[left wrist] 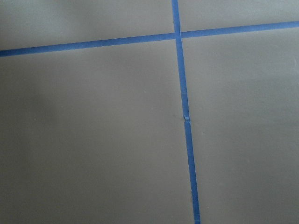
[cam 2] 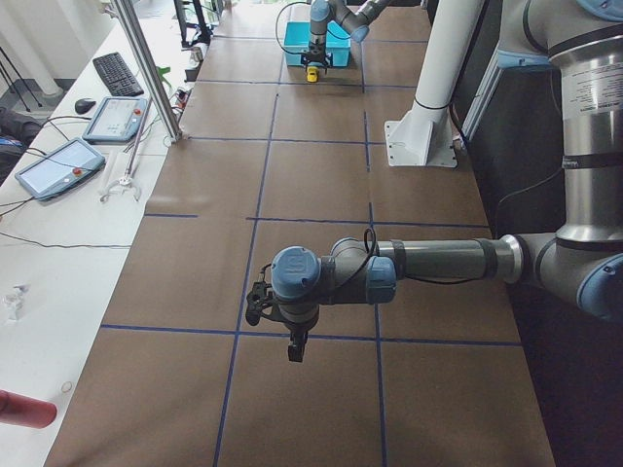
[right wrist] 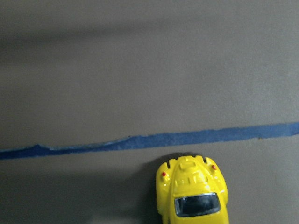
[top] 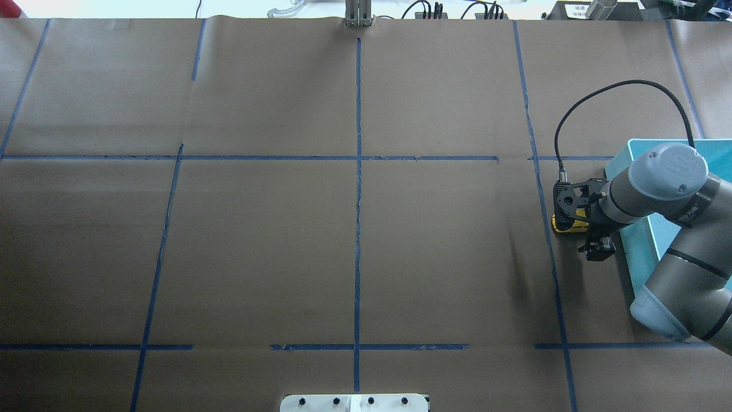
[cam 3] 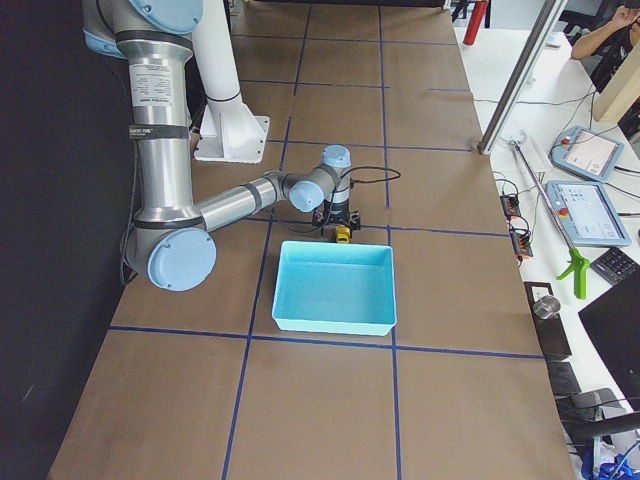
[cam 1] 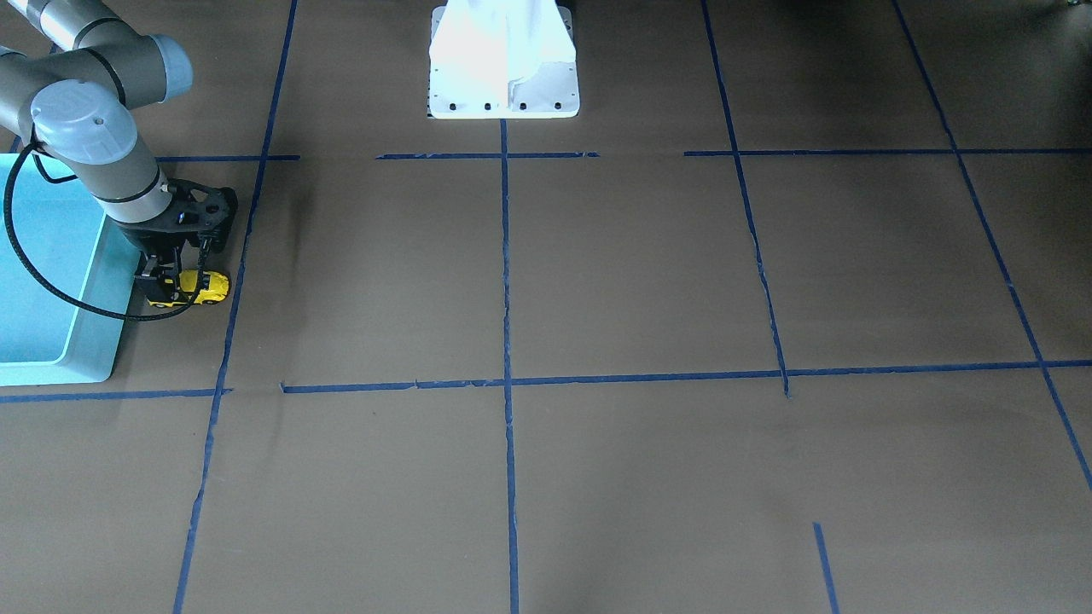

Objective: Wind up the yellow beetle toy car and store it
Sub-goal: 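Grasp the yellow car with the right gripper, then lift the car and carry it into the light-blue bin, then lower the car onto the bin floor and open the right gripper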

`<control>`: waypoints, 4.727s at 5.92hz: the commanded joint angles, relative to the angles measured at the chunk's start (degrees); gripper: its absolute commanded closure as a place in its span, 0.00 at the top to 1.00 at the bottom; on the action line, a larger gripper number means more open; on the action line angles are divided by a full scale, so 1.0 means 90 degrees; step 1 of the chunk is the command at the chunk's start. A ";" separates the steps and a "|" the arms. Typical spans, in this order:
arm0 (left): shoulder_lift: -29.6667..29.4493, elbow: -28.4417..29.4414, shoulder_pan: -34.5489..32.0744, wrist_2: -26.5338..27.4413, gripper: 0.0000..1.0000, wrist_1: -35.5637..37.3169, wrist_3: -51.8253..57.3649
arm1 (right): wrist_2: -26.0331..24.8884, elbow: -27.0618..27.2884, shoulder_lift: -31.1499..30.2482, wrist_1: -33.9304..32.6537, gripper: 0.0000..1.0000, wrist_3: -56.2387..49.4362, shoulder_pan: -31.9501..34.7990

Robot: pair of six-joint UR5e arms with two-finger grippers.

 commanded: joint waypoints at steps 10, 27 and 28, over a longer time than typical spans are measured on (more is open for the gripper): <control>-0.0087 -0.0190 -0.0019 0.0003 1.00 -0.0008 0.0000 | 0.0488 0.1932 -0.1861 -0.0025 0.00 -0.1463 0.1555; -0.0087 -0.0308 -0.0019 0.0003 1.00 0.0002 0.0000 | 0.1780 -0.0569 -0.1523 0.1509 1.00 -0.2310 0.2235; -0.0087 -0.0347 -0.0019 0.0003 1.00 0.0021 0.0000 | 0.2416 -0.0559 -0.1504 0.1441 1.00 -0.2339 0.2869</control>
